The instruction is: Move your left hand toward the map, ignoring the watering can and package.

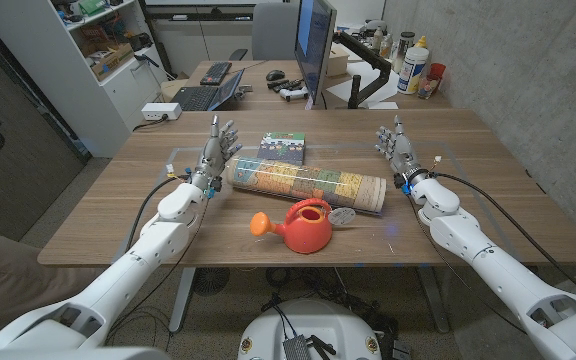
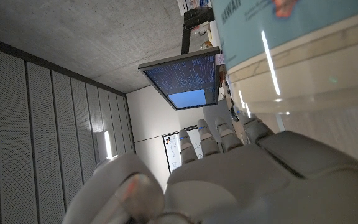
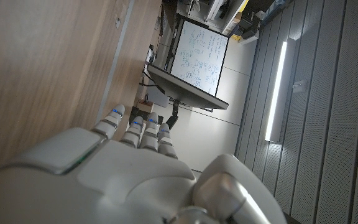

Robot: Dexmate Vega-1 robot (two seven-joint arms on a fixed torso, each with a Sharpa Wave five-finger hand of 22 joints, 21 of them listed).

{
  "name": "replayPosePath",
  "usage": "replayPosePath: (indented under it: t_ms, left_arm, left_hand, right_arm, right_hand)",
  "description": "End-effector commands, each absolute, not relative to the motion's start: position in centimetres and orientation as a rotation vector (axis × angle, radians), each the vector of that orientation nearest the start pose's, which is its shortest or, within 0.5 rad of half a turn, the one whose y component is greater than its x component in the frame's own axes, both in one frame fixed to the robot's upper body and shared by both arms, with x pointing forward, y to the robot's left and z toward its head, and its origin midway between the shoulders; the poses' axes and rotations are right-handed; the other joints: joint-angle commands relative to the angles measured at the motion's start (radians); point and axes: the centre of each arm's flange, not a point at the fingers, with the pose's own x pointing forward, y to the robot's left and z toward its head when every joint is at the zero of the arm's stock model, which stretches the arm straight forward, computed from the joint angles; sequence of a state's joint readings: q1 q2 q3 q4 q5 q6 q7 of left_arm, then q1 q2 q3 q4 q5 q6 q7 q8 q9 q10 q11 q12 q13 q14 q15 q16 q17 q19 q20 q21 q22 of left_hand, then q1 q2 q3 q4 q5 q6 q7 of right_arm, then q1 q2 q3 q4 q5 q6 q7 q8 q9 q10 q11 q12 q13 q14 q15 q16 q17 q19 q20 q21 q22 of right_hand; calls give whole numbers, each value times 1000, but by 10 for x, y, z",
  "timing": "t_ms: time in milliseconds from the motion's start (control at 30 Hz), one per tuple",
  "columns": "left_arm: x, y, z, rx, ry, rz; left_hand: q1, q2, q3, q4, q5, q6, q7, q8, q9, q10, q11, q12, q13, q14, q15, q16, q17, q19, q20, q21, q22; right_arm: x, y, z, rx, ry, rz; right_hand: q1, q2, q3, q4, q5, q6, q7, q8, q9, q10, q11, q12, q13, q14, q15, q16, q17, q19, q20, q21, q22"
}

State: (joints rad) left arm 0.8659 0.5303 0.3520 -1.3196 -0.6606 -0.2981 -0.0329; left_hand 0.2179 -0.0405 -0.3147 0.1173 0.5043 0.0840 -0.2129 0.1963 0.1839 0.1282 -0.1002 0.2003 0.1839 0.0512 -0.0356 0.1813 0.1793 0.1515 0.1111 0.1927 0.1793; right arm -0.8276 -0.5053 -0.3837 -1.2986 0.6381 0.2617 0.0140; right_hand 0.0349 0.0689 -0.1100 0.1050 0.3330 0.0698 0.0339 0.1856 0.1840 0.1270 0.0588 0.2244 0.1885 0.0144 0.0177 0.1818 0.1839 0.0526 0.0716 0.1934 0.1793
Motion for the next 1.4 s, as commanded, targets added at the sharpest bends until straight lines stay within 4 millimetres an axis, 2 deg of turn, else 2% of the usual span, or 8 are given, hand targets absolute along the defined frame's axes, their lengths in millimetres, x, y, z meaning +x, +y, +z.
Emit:
replayPosePath:
  t_ms: [33, 433, 600, 767, 900, 1400]
  left_arm:
    - [639, 309, -29, -34, -607, -180]
    - [633, 308, -18, 11, -626, -182]
    - [630, 305, -10, 24, -643, -193]
    - [627, 304, -4, 57, -650, -189]
    - [624, 303, -2, 64, -654, -188]
    - [614, 301, 9, 155, -665, -170]
  left_hand:
    - [12, 2, -5, -1, 6, 3, -7, 3, 5, 5, -2, 3, 4, -2, -10, 4, 2, 3, -2, 3, 3]
    - [13, 3, -5, -1, 6, 6, -7, 3, 5, 5, -1, 3, 4, -16, -12, 1, 2, -5, -6, 1, 3]
    - [14, 4, -5, -1, 6, 8, -7, 3, 5, 1, 0, 1, 4, -40, -5, -3, 3, -44, 0, -10, 3]
    - [14, 4, -5, -1, 6, 8, -7, 3, 5, -3, 2, -1, 4, -51, -2, -5, 3, -53, 2, -11, 3]
    - [14, 4, -6, -1, 6, 8, -7, 2, 5, -4, 5, -1, 4, -60, 2, -5, 3, -66, 0, -13, 3]
    - [14, 4, -6, -1, 6, 12, -6, 3, 5, -8, 5, -2, 4, -72, 3, -4, 3, -74, -1, -10, 4]
  right_arm:
    - [656, -283, -28, 25, -568, 197]
    - [658, -283, -28, 30, -570, 192]
    - [659, -284, -26, 36, -572, 185]
    - [658, -284, -25, 40, -580, 186]
    - [658, -285, -25, 43, -579, 185]
    - [656, -285, -28, 44, -582, 182]
  right_hand:
    - [1, 14, -1, 4, 5, 8, -2, 5, 2, 5, -1, 3, 4, -1, 6, 6, 2, -1, 7, 4, 2]
    - [2, 15, -1, 4, 5, 8, -3, 5, 2, 5, -2, 3, 4, -1, 5, 6, 2, -1, 8, 4, 2]
    - [2, 15, -2, 4, 5, 9, -3, 6, 2, 6, -2, 3, 4, -2, 5, 6, 2, -1, 7, 5, 2]
    - [3, 16, -1, 4, 5, 12, -6, 7, 2, 7, -4, 4, 4, -2, 4, 6, 2, -1, 7, 5, 2]
    - [4, 17, -1, 4, 5, 13, -6, 7, 2, 10, -19, 5, 4, -3, 3, 6, 2, -2, 8, 4, 2]
    - [5, 17, -1, 4, 5, 13, -5, 7, 2, 10, -21, 5, 4, -6, 1, 5, 2, -2, 12, 4, 2]
